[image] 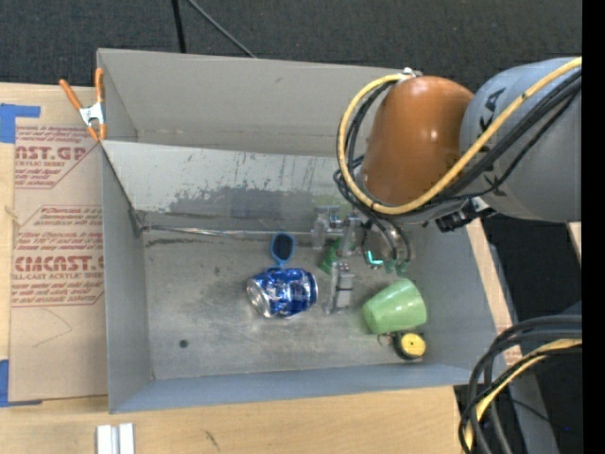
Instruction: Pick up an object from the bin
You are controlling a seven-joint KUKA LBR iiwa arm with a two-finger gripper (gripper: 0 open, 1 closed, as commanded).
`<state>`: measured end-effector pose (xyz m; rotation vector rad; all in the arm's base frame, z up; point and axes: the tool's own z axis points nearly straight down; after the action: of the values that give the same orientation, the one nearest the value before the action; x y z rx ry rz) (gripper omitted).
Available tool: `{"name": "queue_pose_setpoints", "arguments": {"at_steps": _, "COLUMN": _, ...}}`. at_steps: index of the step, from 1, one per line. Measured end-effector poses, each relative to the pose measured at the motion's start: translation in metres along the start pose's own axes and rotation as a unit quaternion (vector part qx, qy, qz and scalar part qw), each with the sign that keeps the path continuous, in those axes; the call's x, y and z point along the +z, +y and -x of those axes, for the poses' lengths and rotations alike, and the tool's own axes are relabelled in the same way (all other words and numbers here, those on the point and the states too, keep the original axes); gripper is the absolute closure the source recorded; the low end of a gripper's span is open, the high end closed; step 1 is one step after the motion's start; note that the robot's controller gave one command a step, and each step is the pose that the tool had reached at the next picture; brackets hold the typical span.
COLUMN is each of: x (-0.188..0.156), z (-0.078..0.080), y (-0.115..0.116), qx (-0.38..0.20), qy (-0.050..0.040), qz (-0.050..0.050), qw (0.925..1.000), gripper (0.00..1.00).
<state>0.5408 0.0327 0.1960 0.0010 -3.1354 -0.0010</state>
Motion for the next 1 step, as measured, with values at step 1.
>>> {"name": "queue_pose_setpoints", "arguments": {"at_steps": 1, "x": 0.1107, "z": 0.0027, "y": 0.0120, "qx": 0.018, "qy": 0.0003, "qz": 0.000, "qw": 0.9998, "gripper": 0.00}}
